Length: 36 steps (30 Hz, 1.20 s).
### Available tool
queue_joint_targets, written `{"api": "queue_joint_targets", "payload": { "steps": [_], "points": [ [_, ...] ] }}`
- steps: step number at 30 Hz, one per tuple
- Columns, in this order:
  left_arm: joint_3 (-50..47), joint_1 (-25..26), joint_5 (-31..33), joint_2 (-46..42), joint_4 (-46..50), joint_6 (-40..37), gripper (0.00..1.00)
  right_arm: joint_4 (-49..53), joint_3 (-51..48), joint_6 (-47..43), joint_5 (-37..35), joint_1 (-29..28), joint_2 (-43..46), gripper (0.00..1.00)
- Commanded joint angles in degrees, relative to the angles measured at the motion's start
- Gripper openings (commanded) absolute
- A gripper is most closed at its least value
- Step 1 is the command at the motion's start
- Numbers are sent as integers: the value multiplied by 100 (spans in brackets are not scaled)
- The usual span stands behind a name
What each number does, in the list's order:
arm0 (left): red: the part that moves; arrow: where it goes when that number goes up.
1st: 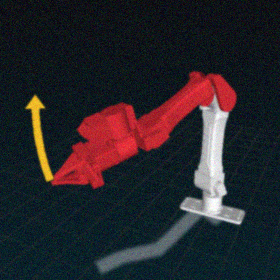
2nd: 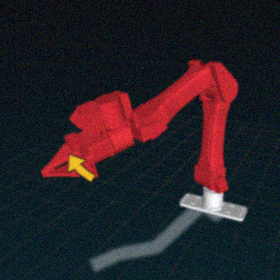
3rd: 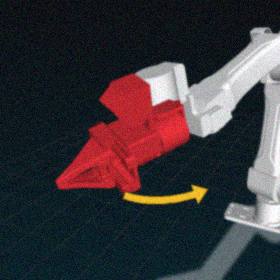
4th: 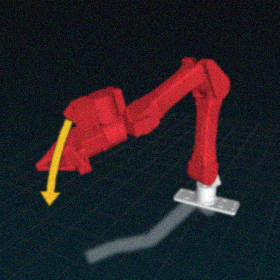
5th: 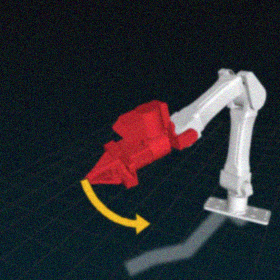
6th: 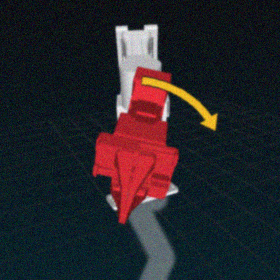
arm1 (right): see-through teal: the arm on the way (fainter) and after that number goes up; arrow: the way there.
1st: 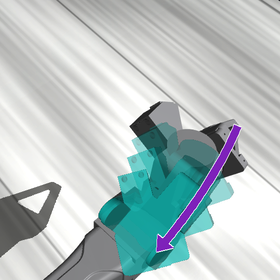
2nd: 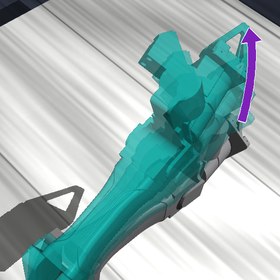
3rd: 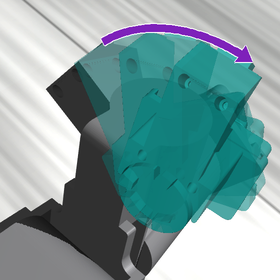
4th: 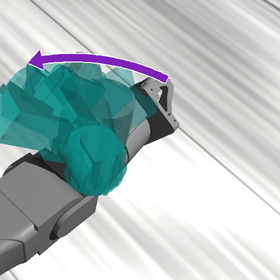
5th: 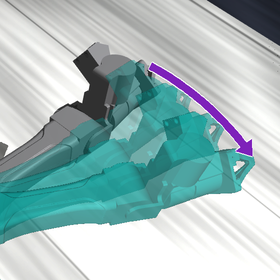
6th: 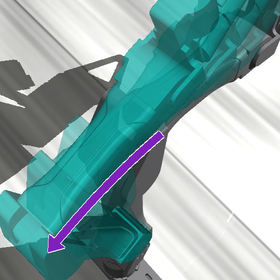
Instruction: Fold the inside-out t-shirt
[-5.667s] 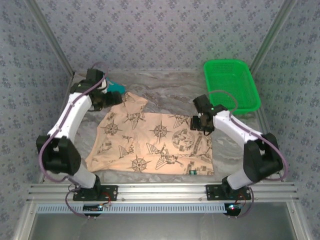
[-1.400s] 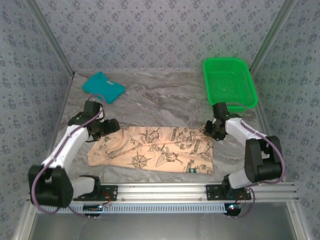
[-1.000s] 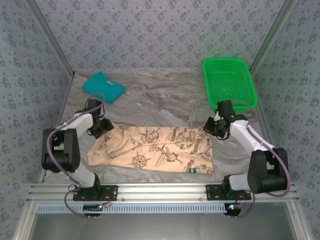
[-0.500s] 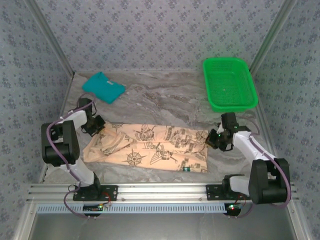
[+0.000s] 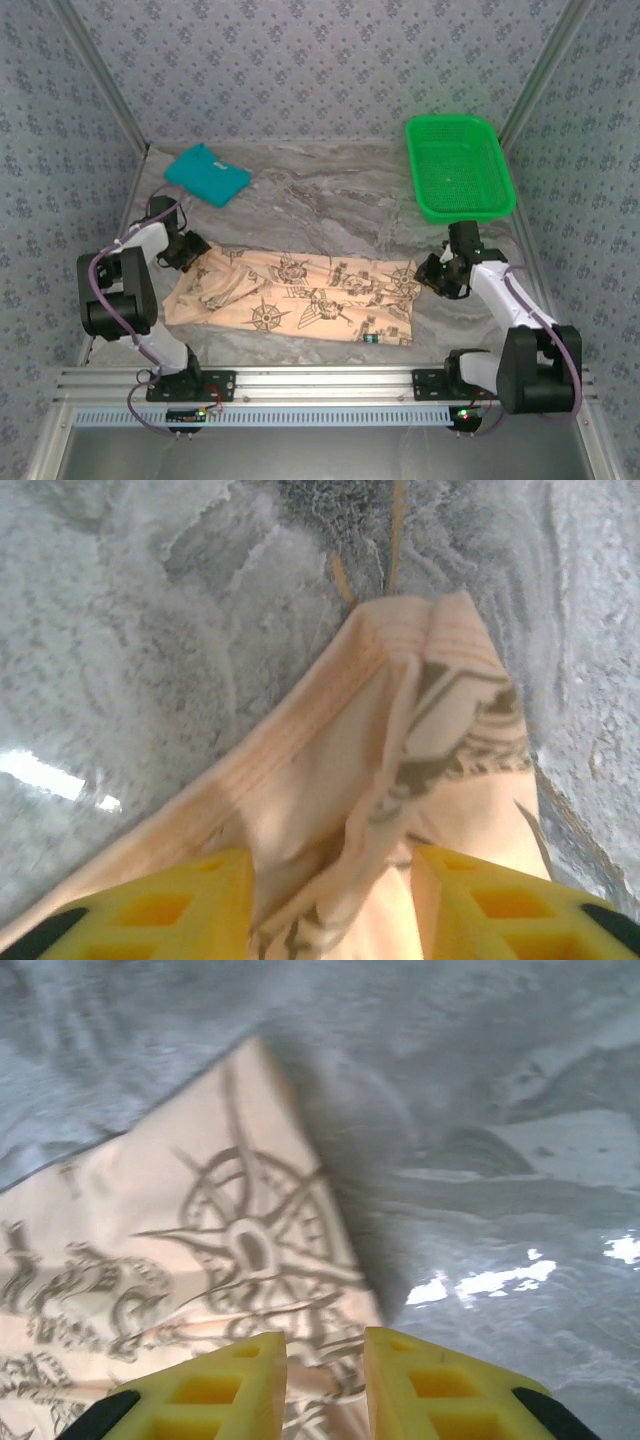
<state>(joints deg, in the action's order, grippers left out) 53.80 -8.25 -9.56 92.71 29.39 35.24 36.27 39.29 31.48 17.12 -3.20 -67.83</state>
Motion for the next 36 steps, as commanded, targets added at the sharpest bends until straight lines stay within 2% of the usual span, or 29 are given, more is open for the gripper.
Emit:
{"api": "queue_joint_targets", "payload": {
  "steps": [1,2,6,10,13,16,20,21,23,25,30,34,36],
  "points": [
    [79,-13,110,-636,598,-59,53,397,172,86,-128,-463,232,28],
    [28,-8,144,-834,747,-7,56,370,166,194,-200,-628,244,28],
    [-112,156,90,-1291,1583,189,57,174,159,509,-649,-1446,52,30],
    [-541,844,330,-1618,1678,306,54,-533,-134,895,-732,-1917,-280,31],
    [-975,974,437,-1595,1469,451,50,-862,-420,963,-1296,-2129,-534,29],
    [-1364,966,673,-1529,1282,508,50,-1077,-626,952,-1560,-2125,-732,28],
    [-1670,967,491,-1447,1104,474,51,-1038,-598,910,-1829,-2189,-670,27],
    [-1656,978,461,-1455,1144,403,50,-956,-536,844,-1936,-2253,-595,27],
    [-1311,1208,905,-1482,1591,245,47,-636,-232,631,-2286,-2490,-376,30],
    [-1067,1282,842,-1593,1758,178,48,-340,39,499,-2606,-2805,-240,33],
    [-585,1289,1040,-1969,1918,213,53,-262,398,553,-2483,-3585,-387,35],
    [-265,1432,1485,-1786,1604,-206,54,-538,128,1354,-2208,-4160,-843,29],
    [-62,1644,1411,-1460,1370,-579,55,-654,-187,1840,-2059,-4200,-945,28]
  ]
}}
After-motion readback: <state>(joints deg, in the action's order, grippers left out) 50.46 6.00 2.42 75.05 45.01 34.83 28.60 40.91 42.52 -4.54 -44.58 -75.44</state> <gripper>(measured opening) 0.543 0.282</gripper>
